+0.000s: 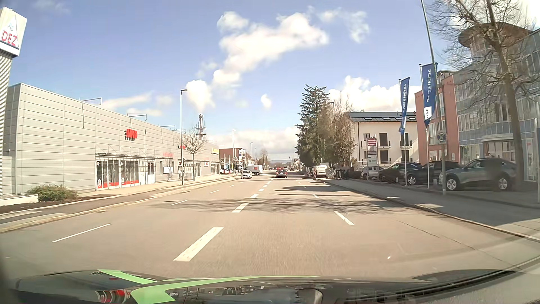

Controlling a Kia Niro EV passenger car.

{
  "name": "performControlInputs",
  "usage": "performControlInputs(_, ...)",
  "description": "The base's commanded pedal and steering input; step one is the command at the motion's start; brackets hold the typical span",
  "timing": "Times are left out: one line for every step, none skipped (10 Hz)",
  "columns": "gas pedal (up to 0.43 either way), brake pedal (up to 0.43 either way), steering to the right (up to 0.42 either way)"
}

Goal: Follow the waypoints while adhering to traffic rules and regulations

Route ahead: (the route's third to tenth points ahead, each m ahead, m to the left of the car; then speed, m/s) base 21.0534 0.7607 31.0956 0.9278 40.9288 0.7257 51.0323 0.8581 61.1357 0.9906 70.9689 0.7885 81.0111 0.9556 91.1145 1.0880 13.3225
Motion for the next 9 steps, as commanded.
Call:
performControlInputs(0.39,0.0,-0.001)
performControlInputs(0.319,0.0,0.0)
performControlInputs(0.24,0.0,0.0)
performControlInputs(0.157,0.0,0.0)
performControlInputs(0.157,0.0,0.0)
performControlInputs(0.157,0.0,0.0)
performControlInputs(0.157,0.0,0.0)
performControlInputs(0.157,0.0,0.0)
performControlInputs(0.079,0.0,0.0)
